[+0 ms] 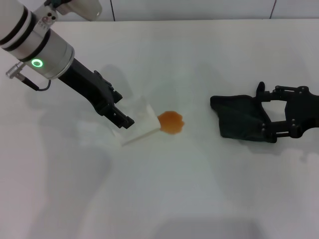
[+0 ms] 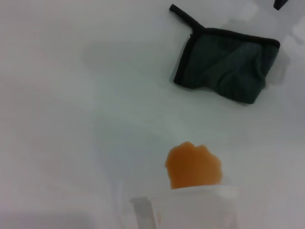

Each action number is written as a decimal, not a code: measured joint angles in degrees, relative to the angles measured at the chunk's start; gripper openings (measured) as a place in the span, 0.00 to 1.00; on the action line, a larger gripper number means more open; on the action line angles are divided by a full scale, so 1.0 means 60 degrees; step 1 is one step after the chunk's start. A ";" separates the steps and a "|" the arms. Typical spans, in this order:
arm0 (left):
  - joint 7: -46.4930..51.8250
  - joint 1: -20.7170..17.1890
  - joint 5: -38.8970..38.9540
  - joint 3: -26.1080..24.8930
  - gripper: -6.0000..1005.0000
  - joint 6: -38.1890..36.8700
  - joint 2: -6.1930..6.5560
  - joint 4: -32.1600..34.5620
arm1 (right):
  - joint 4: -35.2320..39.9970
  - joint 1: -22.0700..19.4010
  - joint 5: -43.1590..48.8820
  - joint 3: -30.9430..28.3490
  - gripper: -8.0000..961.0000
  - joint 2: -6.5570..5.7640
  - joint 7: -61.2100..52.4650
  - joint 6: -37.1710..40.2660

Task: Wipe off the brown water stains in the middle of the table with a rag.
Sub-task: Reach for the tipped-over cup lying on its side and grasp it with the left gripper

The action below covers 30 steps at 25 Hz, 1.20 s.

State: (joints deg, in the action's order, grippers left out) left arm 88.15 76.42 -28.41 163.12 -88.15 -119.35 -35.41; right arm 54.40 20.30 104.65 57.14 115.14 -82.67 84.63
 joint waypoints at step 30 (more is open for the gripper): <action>0.0089 -0.0592 0.0172 0.0000 0.88 0.1185 0.0006 0.0987 | -0.0059 0.0000 0.0004 -0.0002 0.89 0.0000 0.0010 0.0000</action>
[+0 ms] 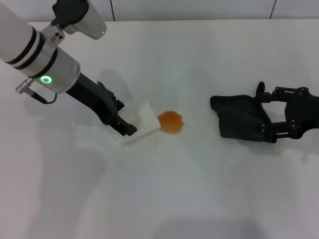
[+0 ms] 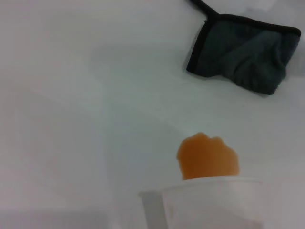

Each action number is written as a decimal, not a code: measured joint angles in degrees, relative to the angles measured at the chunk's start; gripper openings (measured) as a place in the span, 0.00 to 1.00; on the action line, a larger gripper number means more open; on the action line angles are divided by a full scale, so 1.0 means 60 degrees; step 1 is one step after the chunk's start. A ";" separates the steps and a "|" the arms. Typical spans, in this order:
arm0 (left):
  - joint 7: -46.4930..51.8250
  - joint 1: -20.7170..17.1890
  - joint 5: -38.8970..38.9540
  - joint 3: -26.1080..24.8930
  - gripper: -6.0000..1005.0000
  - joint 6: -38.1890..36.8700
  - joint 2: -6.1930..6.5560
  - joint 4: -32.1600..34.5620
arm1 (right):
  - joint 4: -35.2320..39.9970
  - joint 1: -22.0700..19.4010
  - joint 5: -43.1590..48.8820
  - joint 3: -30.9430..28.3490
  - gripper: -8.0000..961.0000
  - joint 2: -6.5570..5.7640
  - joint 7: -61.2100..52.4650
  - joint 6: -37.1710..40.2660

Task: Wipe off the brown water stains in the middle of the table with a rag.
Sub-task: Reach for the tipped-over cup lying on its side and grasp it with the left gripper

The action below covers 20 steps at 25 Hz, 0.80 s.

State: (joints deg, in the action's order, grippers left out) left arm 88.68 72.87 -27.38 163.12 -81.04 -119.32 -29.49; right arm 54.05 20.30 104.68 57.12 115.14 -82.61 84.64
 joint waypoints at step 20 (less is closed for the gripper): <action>0.0020 -0.0215 0.0085 0.0001 0.87 0.0625 -0.0002 0.0557 | 0.0009 0.0015 0.0015 0.0000 0.89 0.0000 0.0000 0.0000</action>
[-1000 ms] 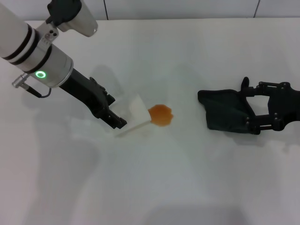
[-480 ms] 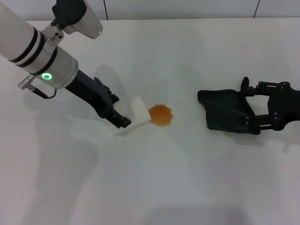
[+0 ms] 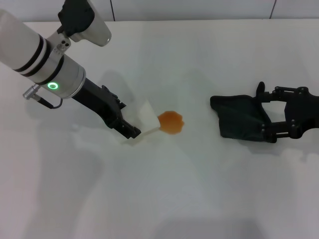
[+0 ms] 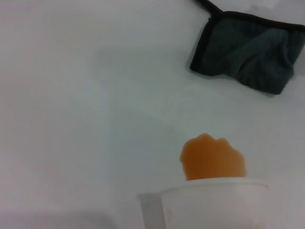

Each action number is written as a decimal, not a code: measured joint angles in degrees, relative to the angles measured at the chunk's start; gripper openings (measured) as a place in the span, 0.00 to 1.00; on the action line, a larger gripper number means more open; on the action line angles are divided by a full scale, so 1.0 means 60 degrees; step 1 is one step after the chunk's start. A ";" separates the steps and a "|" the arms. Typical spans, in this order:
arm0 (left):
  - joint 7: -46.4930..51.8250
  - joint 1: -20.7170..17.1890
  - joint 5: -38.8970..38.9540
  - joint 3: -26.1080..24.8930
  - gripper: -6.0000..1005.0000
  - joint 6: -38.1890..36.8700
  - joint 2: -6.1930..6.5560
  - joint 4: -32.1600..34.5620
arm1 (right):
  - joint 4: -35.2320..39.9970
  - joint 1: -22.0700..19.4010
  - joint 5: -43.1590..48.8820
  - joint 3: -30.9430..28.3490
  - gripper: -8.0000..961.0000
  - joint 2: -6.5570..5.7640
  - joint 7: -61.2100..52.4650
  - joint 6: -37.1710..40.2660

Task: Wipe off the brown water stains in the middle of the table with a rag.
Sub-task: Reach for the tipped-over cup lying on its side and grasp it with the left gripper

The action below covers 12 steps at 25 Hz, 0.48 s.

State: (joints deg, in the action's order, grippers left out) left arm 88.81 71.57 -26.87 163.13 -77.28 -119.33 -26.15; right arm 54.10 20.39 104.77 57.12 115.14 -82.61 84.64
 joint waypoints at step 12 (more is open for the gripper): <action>0.0108 -0.0025 -0.0036 0.0000 0.87 0.0055 -0.0011 -0.0006 | 0.0001 0.0000 -0.0001 0.0000 0.89 -0.0001 0.0000 0.0000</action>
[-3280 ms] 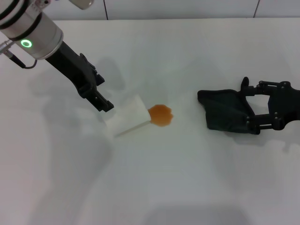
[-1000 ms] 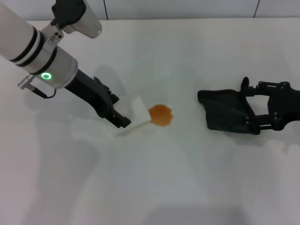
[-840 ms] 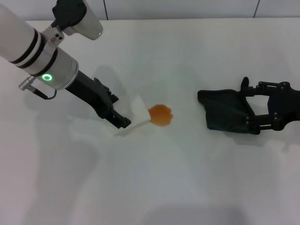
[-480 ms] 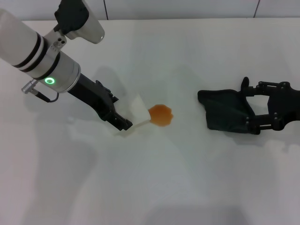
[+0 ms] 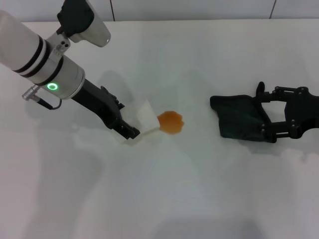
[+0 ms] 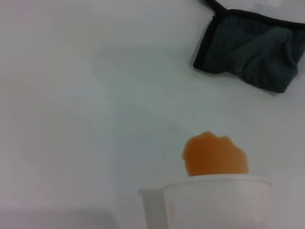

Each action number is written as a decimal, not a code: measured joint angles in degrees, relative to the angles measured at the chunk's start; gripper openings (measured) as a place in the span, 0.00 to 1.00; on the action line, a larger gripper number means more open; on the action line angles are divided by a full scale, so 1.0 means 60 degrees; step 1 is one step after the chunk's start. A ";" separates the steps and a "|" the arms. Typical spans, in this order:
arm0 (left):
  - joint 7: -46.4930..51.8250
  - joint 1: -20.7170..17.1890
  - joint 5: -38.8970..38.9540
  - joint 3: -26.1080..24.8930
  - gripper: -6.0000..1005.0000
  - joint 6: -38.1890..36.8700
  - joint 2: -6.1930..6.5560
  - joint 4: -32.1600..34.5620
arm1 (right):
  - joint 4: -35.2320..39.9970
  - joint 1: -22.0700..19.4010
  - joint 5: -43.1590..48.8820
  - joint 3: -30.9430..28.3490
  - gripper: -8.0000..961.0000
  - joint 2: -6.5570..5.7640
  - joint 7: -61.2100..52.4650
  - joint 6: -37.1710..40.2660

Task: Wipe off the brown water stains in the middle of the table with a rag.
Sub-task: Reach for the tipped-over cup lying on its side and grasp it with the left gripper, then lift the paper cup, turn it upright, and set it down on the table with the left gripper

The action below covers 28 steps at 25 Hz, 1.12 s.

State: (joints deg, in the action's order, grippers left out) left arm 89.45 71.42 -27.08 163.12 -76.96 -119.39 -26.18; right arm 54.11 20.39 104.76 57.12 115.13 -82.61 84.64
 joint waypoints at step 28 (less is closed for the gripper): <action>-0.0477 -0.0134 0.3436 0.0000 0.64 -0.1166 0.0072 -0.1861 | -0.0011 -0.0047 -0.0052 -0.0053 0.89 0.0001 0.0000 0.0049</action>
State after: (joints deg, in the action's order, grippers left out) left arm 86.59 70.62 -6.46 163.13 -83.95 -118.96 -37.35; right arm 54.05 20.11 104.45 56.80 115.14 -82.62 84.93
